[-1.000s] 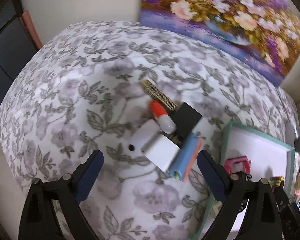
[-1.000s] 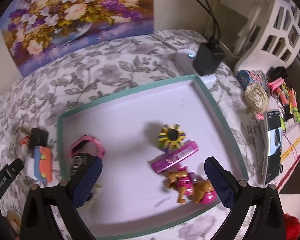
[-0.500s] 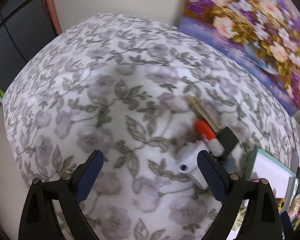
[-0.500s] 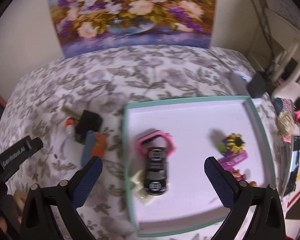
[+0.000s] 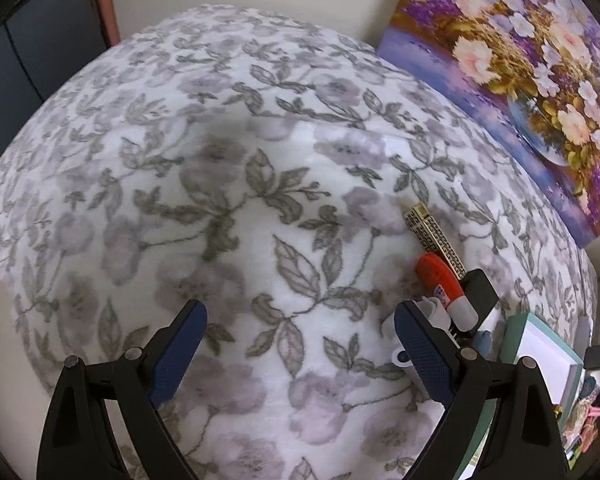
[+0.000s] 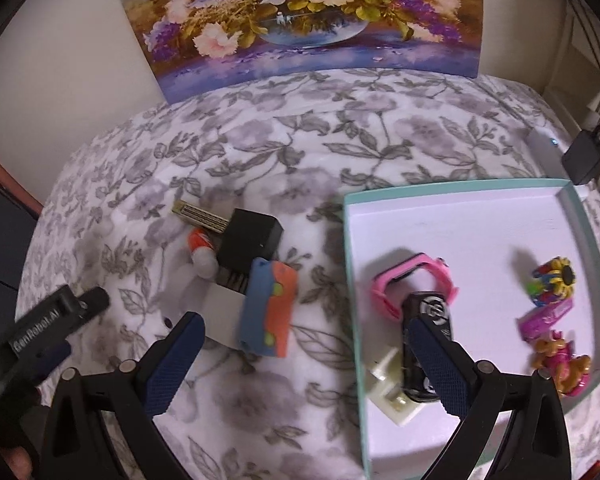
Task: Organize rigid objects
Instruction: 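Move the left gripper to the white cylinder while the right gripper returns to the pile, then grasp the white cylinder with the left gripper while the right gripper grasps the orange-blue toy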
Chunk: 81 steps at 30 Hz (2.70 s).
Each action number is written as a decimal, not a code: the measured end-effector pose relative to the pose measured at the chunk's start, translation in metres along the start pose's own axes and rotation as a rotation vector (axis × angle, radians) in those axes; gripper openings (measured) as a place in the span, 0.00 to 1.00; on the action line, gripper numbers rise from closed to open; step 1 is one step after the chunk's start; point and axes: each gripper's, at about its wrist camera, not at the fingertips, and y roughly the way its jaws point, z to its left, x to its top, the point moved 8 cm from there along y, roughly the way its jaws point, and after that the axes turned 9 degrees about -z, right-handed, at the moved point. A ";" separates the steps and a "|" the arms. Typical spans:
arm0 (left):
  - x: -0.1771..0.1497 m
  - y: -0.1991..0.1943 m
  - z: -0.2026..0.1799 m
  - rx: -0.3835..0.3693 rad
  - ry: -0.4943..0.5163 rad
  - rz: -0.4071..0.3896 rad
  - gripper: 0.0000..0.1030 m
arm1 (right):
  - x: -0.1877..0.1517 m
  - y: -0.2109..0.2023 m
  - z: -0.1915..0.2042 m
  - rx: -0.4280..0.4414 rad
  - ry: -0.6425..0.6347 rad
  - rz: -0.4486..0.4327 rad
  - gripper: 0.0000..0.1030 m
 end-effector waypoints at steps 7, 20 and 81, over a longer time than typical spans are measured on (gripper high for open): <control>0.002 0.012 -0.009 -0.035 -0.001 0.010 0.92 | 0.003 0.012 0.003 0.003 0.018 -0.006 0.87; 0.003 0.025 -0.019 -0.091 -0.029 0.009 0.92 | 0.005 0.023 0.017 0.019 0.006 -0.020 0.75; -0.012 0.018 -0.078 -0.155 0.294 -0.012 0.60 | -0.013 0.051 0.007 -0.015 -0.043 0.099 0.44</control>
